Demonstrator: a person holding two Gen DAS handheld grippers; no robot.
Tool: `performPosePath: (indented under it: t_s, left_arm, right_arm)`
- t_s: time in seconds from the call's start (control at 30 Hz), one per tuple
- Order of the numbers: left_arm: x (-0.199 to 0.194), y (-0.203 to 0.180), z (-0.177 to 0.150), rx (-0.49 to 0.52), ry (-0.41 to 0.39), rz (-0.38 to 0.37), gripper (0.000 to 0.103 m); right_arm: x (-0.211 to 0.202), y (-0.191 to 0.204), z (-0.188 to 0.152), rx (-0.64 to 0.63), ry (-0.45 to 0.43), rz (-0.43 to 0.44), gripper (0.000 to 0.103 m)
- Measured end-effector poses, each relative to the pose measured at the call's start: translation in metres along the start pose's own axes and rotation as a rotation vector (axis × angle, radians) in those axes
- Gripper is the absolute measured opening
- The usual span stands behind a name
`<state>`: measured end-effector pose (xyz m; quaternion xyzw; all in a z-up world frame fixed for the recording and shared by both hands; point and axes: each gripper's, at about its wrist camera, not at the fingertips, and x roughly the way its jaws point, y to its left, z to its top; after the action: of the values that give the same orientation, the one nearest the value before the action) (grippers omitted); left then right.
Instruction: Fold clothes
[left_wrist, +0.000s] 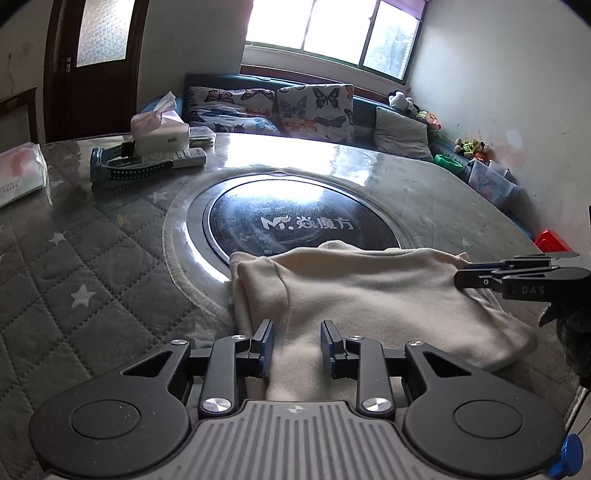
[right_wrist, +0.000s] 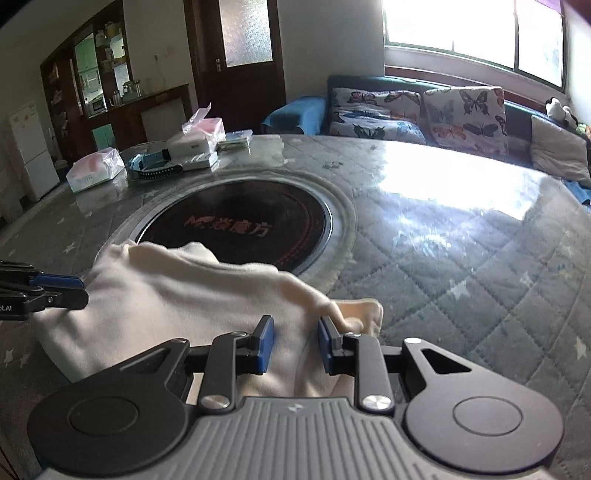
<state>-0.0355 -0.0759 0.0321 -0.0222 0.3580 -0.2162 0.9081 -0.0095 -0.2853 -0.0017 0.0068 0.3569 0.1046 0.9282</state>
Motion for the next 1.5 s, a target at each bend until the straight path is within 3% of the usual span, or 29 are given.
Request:
performPosePath:
  t_s: [0.37,0.67,0.9,1.1,1.23,1.37,1.5]
  left_arm:
    - [0.025,0.001,0.022,-0.001,0.007,0.037,0.034]
    - [0.041,-0.012,0.045,0.026,-0.011,0.018,0.034]
    - [0.073,-0.011,0.051,0.034,0.043,0.048,0.034]
    - [0.078,-0.010,0.051,0.032,0.045,0.064,0.037]
    - [0.072,-0.012,0.051,0.035,0.042,0.072,0.039]
    - [0.062,-0.017,0.049,0.038,0.033,0.069,0.048]
    - [0.049,-0.022,0.044,0.039,0.017,0.065,0.051]
  right_arm:
    - [0.023,-0.002,0.010,0.018,0.027,-0.016,0.027]
    - [0.032,0.007,0.028,0.009,0.013,0.007,0.027]
    - [0.051,0.011,0.028,0.004,0.046,-0.004,0.027]
    - [0.052,0.010,0.027,0.003,0.044,-0.006,0.028]
    - [0.042,0.014,0.028,-0.002,0.020,-0.002,0.035]
    - [0.033,0.019,0.027,-0.003,0.003,0.011,0.040]
    - [0.025,0.025,0.023,-0.001,-0.004,0.025,0.053]
